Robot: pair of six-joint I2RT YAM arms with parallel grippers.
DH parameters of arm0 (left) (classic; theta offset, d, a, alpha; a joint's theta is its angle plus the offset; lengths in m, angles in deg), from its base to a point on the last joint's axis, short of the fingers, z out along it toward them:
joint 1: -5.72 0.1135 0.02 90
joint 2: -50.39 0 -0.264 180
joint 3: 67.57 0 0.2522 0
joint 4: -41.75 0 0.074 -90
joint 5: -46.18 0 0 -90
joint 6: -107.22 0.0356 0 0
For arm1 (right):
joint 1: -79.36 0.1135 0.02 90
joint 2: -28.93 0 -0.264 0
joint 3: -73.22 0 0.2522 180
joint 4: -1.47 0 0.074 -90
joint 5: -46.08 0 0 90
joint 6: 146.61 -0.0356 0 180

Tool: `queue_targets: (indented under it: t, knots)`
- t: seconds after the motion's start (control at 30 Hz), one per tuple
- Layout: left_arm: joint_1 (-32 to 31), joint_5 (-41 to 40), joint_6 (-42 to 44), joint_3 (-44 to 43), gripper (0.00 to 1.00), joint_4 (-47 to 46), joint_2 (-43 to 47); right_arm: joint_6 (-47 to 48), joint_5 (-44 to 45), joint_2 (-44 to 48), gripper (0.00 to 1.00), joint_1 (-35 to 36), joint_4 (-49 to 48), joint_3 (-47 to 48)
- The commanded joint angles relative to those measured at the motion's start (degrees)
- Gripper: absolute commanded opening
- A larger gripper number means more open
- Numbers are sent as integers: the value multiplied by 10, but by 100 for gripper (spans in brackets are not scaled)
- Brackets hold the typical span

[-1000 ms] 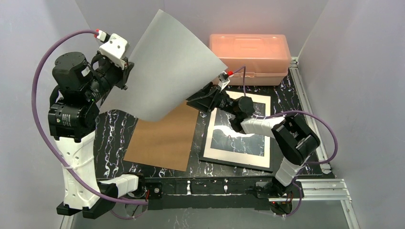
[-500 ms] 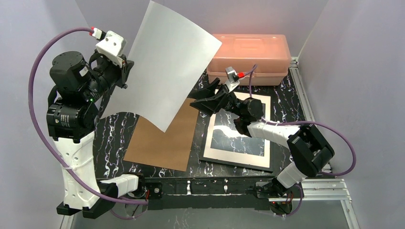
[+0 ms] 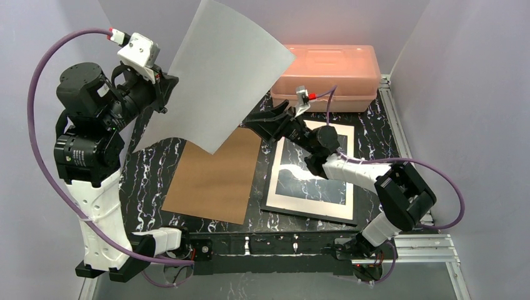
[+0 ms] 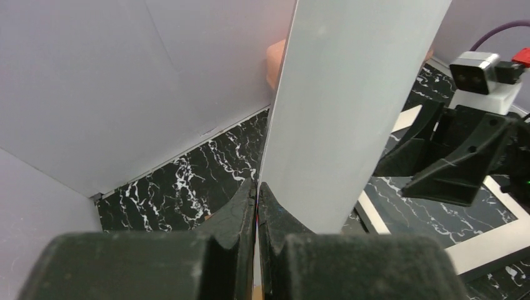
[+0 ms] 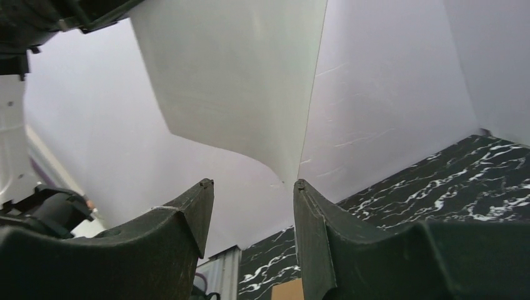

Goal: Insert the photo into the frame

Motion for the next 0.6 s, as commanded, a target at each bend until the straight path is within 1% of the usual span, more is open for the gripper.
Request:
queue_targets:
  t: [0.0, 0.13, 0.23, 0.4, 0.5, 0.57]
  knots:
    - [0, 34, -26, -31, 0, 21, -3, 55, 52, -7, 57, 4, 9, 40]
    - [-1, 37, -30, -36, 0, 25, -2, 64, 57, -23, 57, 3, -10, 55]
    - [0, 46, -31, -45, 0, 31, -4, 57, 46, -43, 60, 2, -45, 66]
    - [0, 78, -28, -60, 0, 42, 1, 67, 54, -74, 71, -11, -42, 84]
    - [0, 101, -19, -58, 0, 52, 7, 37, 45, -109, 79, -27, -64, 104]
    - [0, 113, -16, -53, 0, 53, 13, -1, 33, -143, 83, -35, -104, 124]
